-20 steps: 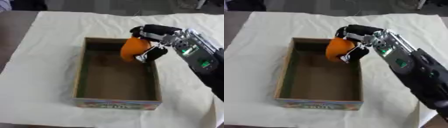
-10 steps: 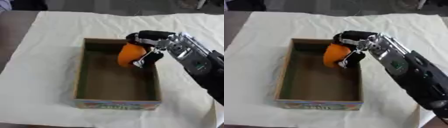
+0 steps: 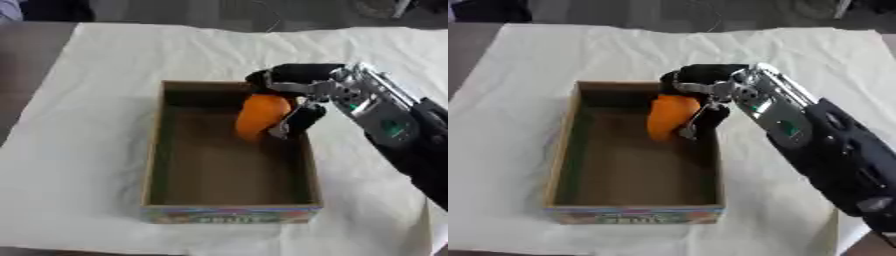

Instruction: Pick up objects on the table and place them in the box.

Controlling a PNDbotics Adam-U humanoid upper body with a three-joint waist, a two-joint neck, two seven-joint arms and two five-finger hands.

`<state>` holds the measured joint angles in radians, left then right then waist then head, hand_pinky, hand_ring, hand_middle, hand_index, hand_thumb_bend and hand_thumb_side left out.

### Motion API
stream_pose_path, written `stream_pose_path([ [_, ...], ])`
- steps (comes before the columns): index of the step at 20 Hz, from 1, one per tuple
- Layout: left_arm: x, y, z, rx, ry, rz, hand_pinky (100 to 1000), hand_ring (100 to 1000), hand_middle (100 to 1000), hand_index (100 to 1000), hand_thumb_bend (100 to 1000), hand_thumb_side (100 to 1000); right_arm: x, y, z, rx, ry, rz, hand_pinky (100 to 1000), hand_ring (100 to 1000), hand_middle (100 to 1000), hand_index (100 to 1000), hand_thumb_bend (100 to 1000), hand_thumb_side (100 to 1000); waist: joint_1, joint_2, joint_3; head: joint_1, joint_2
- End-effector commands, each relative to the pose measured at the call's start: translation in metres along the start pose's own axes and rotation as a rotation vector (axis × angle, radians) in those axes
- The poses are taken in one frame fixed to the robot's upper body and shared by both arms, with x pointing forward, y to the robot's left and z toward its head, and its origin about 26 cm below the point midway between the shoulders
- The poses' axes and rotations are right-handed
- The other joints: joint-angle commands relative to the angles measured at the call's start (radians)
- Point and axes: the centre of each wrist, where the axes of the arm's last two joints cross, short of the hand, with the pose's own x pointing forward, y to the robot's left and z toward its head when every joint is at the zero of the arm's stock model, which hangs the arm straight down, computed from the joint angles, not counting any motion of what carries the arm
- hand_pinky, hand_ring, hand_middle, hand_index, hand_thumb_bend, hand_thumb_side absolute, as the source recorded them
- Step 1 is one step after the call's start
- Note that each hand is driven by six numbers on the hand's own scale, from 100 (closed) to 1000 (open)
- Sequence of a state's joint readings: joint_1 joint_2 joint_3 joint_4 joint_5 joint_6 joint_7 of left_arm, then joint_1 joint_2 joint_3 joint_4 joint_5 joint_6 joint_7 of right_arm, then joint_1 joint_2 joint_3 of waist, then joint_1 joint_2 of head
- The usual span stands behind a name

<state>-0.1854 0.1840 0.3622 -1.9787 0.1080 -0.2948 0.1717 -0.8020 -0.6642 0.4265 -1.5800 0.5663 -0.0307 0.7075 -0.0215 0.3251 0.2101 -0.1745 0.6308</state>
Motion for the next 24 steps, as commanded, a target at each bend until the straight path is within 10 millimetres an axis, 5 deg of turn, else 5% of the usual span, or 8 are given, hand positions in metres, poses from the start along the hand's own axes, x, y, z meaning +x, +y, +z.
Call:
stream_pose_path([
  [1,0.007,0.001,-0.006,-0.008,-0.029,-0.003,406,538,657,701,100,762,-0.001,-0.001,-0.001,-0.030,0.032,0.020,733,1000,699,598,100,197,0.002,-0.013,0.001,-0.001,-0.009],
  [11,0.007,0.002,-0.005,-0.009,-0.024,-0.008,405,538,658,700,100,763,0.024,-0.043,0.038,-0.332,0.009,0.043,737,1000,697,563,100,198,0.002,-0.016,-0.010,0.003,-0.010],
  [18,0.007,0.002,-0.005,-0.010,-0.024,-0.010,405,538,658,699,100,763,0.034,-0.050,0.051,-0.354,-0.009,0.057,736,1000,705,550,100,198,0.001,-0.019,-0.013,0.004,-0.011],
  [24,0.007,0.002,-0.005,-0.010,-0.021,-0.011,405,538,658,699,100,763,0.042,-0.047,0.051,-0.273,-0.069,0.029,727,1000,616,536,100,198,-0.001,-0.020,-0.015,0.004,-0.009],
])
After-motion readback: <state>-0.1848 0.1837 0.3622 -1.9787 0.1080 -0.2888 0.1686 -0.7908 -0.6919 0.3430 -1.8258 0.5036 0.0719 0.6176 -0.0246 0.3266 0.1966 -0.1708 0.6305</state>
